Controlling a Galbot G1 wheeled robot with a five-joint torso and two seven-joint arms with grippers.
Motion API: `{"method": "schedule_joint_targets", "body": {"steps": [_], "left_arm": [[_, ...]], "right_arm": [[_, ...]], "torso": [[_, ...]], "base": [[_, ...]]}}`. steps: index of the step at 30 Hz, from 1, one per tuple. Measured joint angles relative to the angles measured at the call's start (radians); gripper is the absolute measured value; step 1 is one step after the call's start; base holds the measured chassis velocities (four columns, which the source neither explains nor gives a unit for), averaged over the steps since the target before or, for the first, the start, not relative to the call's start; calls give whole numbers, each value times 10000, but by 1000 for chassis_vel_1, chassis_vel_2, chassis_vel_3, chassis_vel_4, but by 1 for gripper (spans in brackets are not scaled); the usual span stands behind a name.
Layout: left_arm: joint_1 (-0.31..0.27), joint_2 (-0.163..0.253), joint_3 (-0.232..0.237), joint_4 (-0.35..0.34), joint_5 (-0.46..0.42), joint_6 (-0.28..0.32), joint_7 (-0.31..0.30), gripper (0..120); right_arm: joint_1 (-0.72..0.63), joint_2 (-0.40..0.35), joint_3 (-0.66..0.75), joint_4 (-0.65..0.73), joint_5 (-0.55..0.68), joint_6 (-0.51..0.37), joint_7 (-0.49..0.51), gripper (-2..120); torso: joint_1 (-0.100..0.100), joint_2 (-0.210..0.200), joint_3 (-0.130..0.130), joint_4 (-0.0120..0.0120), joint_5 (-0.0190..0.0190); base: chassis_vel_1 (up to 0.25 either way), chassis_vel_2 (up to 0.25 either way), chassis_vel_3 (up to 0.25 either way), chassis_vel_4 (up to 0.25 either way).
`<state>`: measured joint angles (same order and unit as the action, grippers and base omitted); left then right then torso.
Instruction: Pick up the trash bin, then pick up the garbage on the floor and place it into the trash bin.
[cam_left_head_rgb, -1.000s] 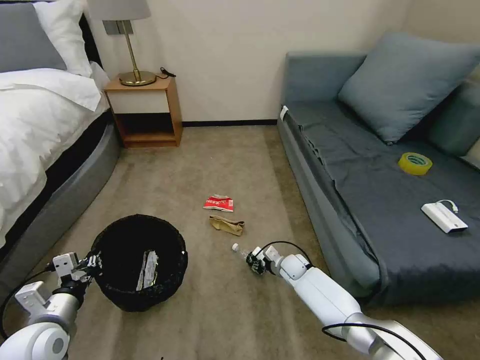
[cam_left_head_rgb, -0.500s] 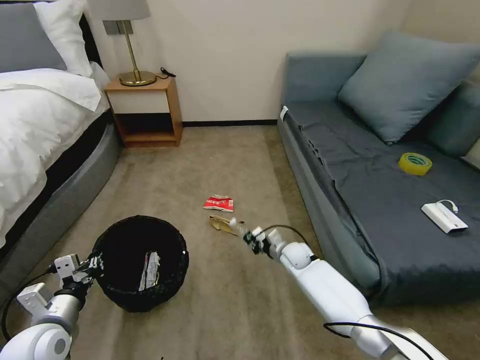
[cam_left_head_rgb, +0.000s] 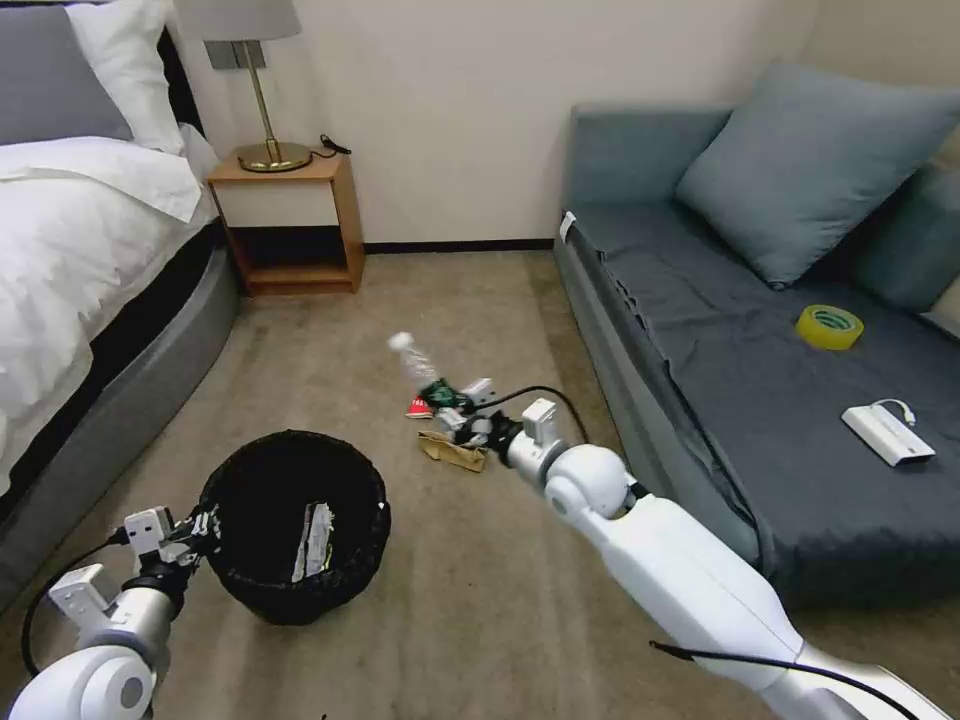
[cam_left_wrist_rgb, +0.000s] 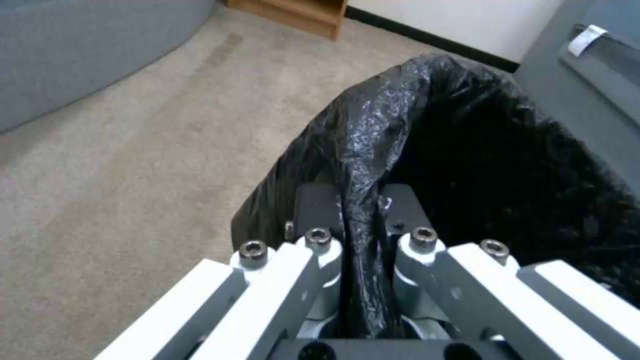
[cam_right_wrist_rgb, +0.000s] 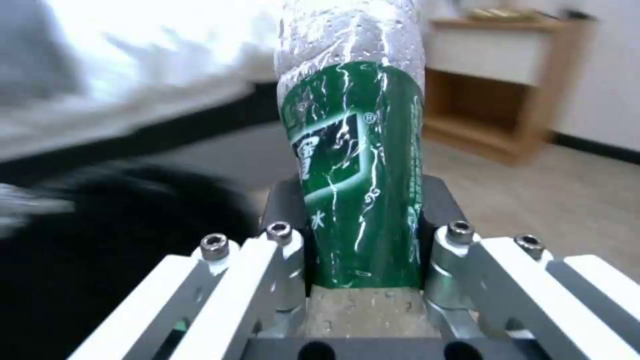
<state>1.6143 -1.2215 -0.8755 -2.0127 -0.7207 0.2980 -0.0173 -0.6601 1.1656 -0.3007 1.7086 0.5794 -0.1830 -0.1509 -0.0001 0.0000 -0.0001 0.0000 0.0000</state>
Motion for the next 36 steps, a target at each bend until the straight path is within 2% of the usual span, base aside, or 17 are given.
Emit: {"method": "schedule_joint_targets", "body": {"steps": [5,11,20,22,23,26,27,30,32,34,35,36], "left_arm": [[138,8,-13,-279,-120,33,-2,4],[279,-131,-15,-579,-285,83,-35,4],[389,-321,-6,-807,-372,136,-58,4],[488,-562,-1,-918,-364,143,-61,4],[488,-562,-1,-918,-364,143,-61,4],[556,-697,12,-972,-318,144,-61,4],[556,-697,12,-972,-318,144,-61,4],[612,-832,12,-1032,-273,144,-60,4],[623,-861,9,-1046,-263,144,-61,4],[644,-914,0,-1091,-239,140,-61,4],[644,-914,0,-1091,-239,140,-61,4],[650,-935,-4,-1113,-234,139,-61,4]], "right_arm": [[0,169,-958,493,-23,53,-36,22],[-197,480,-1801,114,-544,230,-114,22],[-476,615,-2075,-198,-932,259,-186,22],[-611,630,-2143,-235,-1087,243,-189,30],[-611,630,-2143,-235,-1087,243,-189,30],[-684,620,-2120,-177,-1124,231,-189,44],[-684,620,-2120,-177,-1124,231,-189,44],[-780,556,-2027,-38,-1140,228,-201,59],[-817,527,-1985,18,-1135,221,-228,62],[-893,456,-1889,126,-1132,198,-282,73],[-893,456,-1889,126,-1132,198,-282,73],[-919,419,-1848,171,-1125,167,-292,77]], "torso": [[0,0,0,0,-2],[0,0,0,0,-1],[0,0,0,0,-1],[0,0,0,0,-1],[0,0,0,0,-1],[0,0,0,0,0],[0,0,0,0,0],[0,0,0,0,0],[0,0,0,0,0],[0,0,0,-1,1],[0,0,0,-1,1],[0,0,0,0,0]], "base": [[0,0,0,0],[0,0,0,0],[0,0,0,0],[0,0,0,0],[0,0,0,0],[0,0,0,0],[0,0,0,0],[0,0,0,0],[0,0,0,0],[0,0,0,0],[0,0,0,0],[0,0,0,0]]}}
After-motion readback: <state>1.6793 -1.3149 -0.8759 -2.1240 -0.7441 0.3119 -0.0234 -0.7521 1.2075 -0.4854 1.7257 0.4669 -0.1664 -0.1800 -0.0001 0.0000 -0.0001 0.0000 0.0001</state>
